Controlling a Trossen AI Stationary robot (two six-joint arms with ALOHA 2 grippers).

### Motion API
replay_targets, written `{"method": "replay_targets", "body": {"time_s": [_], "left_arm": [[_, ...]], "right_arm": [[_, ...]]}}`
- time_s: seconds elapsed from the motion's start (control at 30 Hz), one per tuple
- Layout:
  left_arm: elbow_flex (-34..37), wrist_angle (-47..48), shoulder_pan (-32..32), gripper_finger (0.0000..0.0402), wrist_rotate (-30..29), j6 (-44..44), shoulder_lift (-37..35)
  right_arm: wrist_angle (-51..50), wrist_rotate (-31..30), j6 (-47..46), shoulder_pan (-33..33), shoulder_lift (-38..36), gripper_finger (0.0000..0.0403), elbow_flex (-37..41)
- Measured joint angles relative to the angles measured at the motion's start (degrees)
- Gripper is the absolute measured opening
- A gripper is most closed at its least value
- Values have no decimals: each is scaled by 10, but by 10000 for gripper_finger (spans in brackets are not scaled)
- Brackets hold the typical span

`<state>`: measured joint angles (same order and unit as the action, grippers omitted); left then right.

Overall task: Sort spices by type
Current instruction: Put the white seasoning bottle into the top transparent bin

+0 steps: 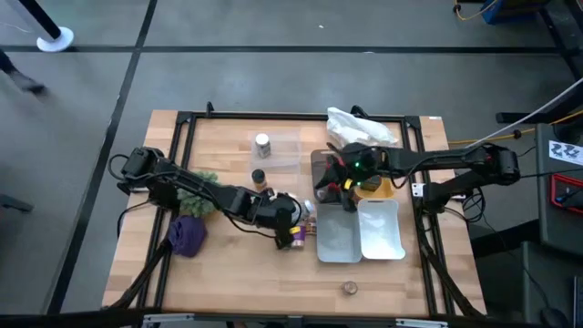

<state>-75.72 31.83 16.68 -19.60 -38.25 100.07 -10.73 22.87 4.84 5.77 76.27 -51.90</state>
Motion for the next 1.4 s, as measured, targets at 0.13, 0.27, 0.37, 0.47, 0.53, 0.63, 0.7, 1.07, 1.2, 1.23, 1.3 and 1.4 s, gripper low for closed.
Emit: {"method": "replay_targets", "body": {"time_s": [0.13, 0.27, 0.37, 0.47, 0.53, 0.63, 0.7, 1.07, 1.2, 1.23, 1.3, 1.4], "left_arm": [[0, -14, -8, 185, 1, 22, 0], [1, -14, -9, 184, 5, 41, 0], [1, -17, -9, 183, 8, 48, 1], [1, -19, -9, 184, 10, 58, 0], [1, -23, -5, 185, 12, 60, 1], [1, -28, -3, 183, 14, 62, 1], [1, -28, -2, 183, 14, 62, 1], [0, -30, -1, 183, 14, 59, 1], [0, -32, -2, 184, 12, 55, 1], [0, -35, -2, 184, 12, 55, 1], [0, -44, -2, 183, 12, 57, 1], [0, -58, -2, 183, 8, 60, 1]], "right_arm": [[33, -14, -2, -31, 17, 237, 0], [37, -31, -18, -53, 25, 237, 0], [37, -34, -18, -64, 26, 237, 0], [35, -36, -20, -74, 26, 237, 0], [33, -23, -24, -76, 26, 237, 0], [31, 2, -45, -76, 26, 237, 0], [26, 7, -47, -76, 27, 237, 0], [7, 18, -65, -76, 27, 237, 0], [7, 8, -77, -76, 27, 237, 0], [7, 8, -78, -76, 27, 237, 0], [6, 10, -78, -77, 27, 237, 0], [7, 11, -83, -77, 27, 237, 0]]}}
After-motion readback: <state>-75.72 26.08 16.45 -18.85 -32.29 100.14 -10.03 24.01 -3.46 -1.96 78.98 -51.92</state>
